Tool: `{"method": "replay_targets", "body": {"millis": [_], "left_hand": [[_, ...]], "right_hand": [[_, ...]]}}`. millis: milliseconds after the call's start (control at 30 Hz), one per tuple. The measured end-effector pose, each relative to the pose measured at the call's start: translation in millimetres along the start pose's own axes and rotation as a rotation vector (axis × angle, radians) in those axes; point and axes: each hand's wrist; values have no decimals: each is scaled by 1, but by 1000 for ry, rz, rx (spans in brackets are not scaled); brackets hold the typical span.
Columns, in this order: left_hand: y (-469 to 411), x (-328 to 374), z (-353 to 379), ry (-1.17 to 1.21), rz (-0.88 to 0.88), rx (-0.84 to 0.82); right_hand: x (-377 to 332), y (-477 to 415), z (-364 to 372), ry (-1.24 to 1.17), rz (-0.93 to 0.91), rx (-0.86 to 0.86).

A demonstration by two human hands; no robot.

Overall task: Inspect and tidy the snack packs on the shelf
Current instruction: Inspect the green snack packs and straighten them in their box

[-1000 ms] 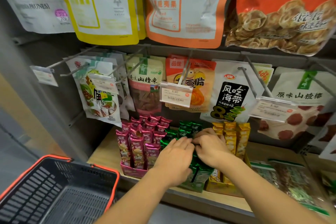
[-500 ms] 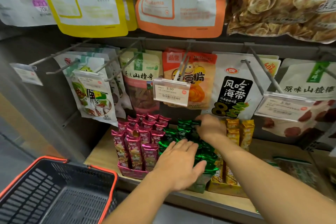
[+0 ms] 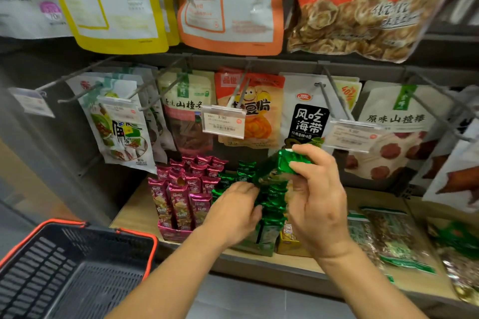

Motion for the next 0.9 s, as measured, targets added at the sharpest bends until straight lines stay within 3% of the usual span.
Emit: {"method": "replay_targets", "body": {"millis": [167, 233, 300, 400, 500, 600, 733, 900], "left_hand": [[10, 9, -43, 195, -240, 104], [17, 19, -63, 422, -298, 67], [31, 35, -82, 799, -255, -114], [56, 64, -91, 1107, -117, -306], [67, 88, -81, 1012, 4, -135], [69, 91, -74, 1056, -38, 21], [67, 88, -71, 1300, -148, 70], [63, 89, -70, 1343, -200, 138]], "right_hand": [[-15, -22, -70, 29, -104, -66], [-17, -20, -86, -3, -82, -156], [-19, -10, -92, -102, 64, -272], [-25, 10, -89, -431, 498, -373], [-22, 21, -77, -633, 754, -368], [-21, 27, -65, -765, 885, -462], [-34, 34, -61, -702, 827, -699], [-44, 36, -56, -692, 807, -653]]}}
Point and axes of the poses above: each hand's wrist, its own y-axis away from the middle knuckle, its own z-axis out of the palm, x = y × z, and after that the axes turned 11 degrees about y, right-handed
